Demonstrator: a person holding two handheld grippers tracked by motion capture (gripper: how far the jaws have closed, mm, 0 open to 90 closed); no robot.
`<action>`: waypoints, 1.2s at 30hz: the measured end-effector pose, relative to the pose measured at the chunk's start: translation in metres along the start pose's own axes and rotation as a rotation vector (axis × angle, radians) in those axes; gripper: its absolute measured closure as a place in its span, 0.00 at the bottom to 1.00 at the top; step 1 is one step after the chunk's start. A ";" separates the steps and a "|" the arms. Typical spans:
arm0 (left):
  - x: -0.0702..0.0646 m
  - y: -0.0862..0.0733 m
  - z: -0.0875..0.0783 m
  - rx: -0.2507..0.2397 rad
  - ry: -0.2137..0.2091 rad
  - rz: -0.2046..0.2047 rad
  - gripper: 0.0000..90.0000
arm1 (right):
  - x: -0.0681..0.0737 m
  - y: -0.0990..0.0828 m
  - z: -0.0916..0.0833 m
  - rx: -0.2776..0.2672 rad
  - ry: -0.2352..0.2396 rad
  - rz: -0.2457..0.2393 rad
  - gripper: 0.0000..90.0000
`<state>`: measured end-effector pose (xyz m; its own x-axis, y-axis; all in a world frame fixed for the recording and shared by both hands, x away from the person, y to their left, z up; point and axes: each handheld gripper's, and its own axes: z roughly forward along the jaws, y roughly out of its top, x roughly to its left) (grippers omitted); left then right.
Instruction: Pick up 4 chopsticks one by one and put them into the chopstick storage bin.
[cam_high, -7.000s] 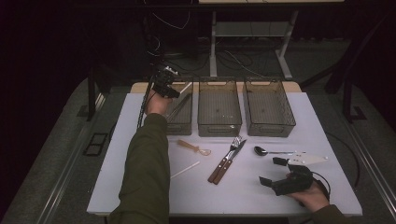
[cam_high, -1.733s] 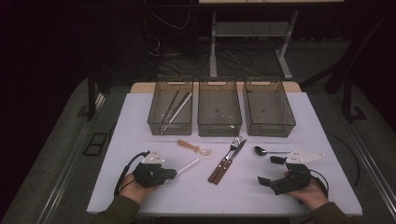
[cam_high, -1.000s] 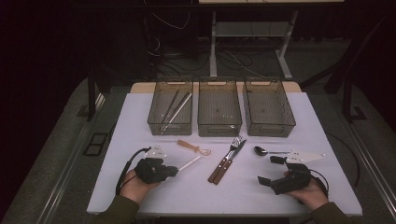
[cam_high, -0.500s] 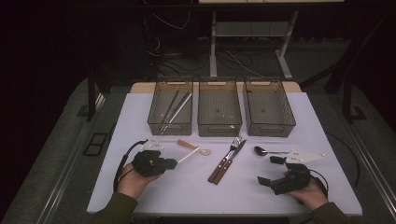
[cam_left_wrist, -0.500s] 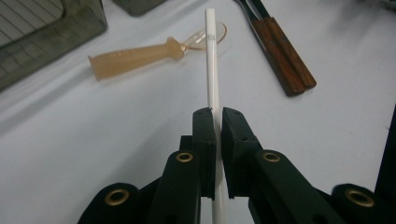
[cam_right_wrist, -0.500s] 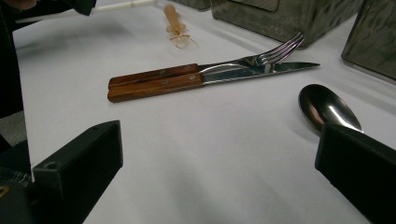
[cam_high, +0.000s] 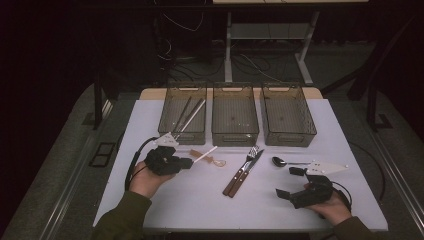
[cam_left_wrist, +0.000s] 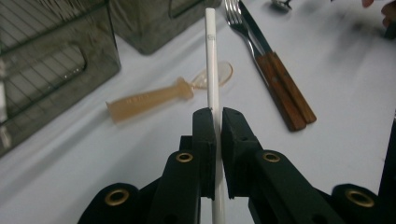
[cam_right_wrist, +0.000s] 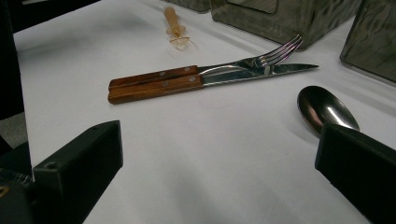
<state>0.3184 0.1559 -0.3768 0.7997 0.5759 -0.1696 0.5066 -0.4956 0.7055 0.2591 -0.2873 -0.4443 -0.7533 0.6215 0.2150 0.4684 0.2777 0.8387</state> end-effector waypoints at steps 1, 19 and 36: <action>0.001 0.004 0.000 -0.001 0.003 0.004 0.94 | 0.000 0.000 0.000 0.000 0.000 0.001 0.01; 0.038 0.066 0.005 -0.027 0.069 -0.005 0.94 | 0.001 0.000 -0.001 -0.003 0.002 0.010 0.01; 0.098 0.109 0.014 -0.057 0.174 -0.041 0.94 | 0.000 0.000 -0.002 -0.018 0.012 0.019 0.01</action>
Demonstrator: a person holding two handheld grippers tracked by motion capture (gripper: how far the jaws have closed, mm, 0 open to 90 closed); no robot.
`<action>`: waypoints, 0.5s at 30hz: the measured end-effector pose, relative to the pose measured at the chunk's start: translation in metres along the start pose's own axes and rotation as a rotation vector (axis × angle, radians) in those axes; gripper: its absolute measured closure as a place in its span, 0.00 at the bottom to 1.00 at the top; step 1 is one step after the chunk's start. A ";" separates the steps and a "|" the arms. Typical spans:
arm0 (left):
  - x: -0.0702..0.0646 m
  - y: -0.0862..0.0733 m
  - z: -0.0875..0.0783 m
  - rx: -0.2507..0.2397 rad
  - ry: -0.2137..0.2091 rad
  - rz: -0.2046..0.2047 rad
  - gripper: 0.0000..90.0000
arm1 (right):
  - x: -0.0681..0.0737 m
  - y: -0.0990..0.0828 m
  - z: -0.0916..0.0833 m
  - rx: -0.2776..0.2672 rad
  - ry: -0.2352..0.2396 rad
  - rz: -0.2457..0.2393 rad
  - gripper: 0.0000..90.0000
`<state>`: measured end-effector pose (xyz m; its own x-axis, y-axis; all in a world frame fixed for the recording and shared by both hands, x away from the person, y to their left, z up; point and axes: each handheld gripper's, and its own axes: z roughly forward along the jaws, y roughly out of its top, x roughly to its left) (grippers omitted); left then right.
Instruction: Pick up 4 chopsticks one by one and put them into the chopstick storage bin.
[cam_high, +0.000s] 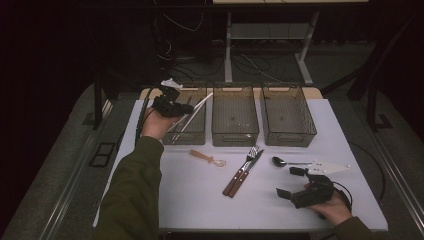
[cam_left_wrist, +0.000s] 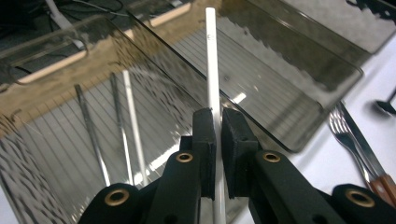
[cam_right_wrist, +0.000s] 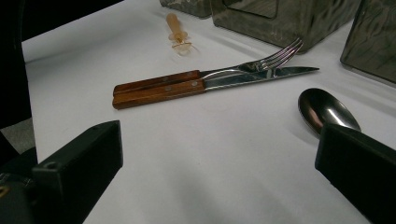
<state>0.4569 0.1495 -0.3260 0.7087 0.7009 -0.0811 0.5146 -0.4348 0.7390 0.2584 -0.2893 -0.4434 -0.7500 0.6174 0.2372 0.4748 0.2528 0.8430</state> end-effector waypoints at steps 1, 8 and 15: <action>0.004 0.002 0.002 -0.005 0.003 -0.004 0.94 | 0.000 0.000 0.000 0.000 0.001 0.000 0.01; 0.022 0.010 0.019 -0.017 0.041 -0.042 0.94 | 0.000 0.000 0.000 -0.001 0.011 0.005 0.01; 0.035 0.017 0.039 -0.011 0.083 -0.090 0.94 | 0.000 0.000 0.001 0.001 0.016 0.012 0.01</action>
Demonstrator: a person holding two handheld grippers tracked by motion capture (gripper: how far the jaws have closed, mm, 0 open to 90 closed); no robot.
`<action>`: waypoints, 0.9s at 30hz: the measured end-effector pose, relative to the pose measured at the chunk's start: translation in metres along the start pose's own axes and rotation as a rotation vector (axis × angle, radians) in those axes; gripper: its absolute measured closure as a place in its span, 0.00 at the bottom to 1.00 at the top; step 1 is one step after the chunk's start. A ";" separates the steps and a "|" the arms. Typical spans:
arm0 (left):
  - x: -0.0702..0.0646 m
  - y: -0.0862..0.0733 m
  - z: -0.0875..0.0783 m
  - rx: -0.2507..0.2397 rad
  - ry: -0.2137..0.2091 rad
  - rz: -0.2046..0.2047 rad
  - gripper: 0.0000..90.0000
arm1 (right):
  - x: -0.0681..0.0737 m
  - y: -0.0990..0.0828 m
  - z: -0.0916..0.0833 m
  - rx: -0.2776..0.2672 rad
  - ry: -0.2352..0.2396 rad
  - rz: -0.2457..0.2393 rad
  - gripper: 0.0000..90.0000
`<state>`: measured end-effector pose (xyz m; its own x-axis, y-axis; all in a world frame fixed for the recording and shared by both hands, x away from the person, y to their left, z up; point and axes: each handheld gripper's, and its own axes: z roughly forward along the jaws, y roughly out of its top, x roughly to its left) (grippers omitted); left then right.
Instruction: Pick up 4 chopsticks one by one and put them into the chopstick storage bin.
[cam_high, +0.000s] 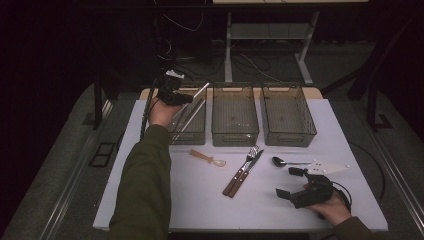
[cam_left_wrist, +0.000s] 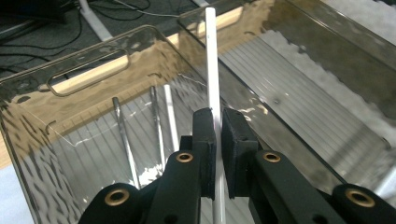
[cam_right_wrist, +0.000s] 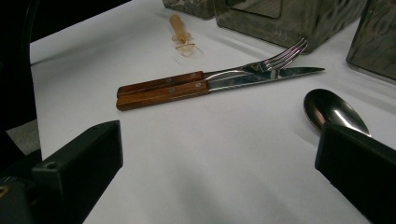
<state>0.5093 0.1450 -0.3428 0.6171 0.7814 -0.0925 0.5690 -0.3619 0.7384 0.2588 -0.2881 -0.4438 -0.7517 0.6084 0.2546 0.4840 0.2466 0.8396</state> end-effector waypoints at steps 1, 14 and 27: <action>0.002 0.000 0.003 -0.003 0.003 -0.009 0.94 | 0.000 0.000 0.000 -0.002 0.000 0.000 0.01; 0.010 -0.005 0.039 0.025 0.088 -0.077 0.93 | -0.001 0.000 0.003 -0.002 0.006 0.003 0.01; 0.004 -0.012 0.048 0.059 0.130 -0.042 0.72 | 0.000 0.001 0.004 -0.002 0.010 -0.006 0.01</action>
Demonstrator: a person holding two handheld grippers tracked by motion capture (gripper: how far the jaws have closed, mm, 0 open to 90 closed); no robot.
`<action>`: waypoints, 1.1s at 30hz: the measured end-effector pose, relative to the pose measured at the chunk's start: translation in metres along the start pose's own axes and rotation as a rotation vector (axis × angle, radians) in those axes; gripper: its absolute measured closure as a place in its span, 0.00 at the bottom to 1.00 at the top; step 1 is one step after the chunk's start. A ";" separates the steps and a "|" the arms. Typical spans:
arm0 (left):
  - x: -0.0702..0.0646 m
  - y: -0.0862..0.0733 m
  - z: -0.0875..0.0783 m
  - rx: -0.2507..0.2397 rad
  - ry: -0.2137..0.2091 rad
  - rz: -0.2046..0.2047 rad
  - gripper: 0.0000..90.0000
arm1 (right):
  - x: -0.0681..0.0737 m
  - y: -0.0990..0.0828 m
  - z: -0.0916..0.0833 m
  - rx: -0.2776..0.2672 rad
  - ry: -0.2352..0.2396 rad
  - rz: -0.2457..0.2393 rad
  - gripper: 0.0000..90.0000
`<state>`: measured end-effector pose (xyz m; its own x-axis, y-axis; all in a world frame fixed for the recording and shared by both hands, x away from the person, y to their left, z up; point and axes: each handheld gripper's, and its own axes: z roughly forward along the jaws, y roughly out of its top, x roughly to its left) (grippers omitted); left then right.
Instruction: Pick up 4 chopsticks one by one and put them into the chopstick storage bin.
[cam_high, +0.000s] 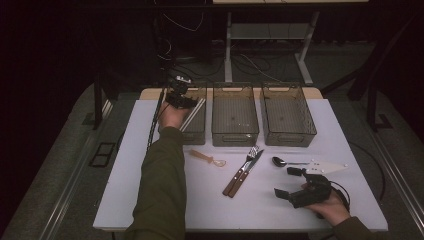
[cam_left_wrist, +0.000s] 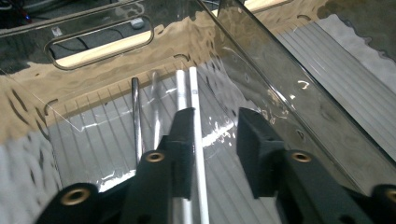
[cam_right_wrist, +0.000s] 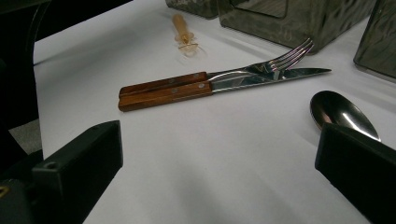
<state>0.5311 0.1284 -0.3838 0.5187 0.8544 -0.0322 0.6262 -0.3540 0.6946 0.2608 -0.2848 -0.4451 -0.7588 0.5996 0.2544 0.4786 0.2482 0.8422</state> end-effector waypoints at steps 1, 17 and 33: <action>-0.002 0.000 -0.001 0.001 -0.003 0.009 0.70 | 0.000 0.000 0.000 -0.001 0.001 0.000 0.01; -0.035 -0.018 -0.038 -0.065 -0.162 0.120 0.46 | 0.001 0.000 0.001 0.014 -0.005 -0.008 0.01; -0.076 -0.058 -0.093 -0.175 -0.225 0.196 0.34 | 0.002 0.000 0.001 0.019 -0.011 -0.010 0.01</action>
<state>0.4013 0.1191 -0.3553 0.7469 0.6643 -0.0297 0.4025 -0.4160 0.8155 0.2596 -0.2831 -0.4453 -0.7584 0.6056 0.2410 0.4796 0.2682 0.8355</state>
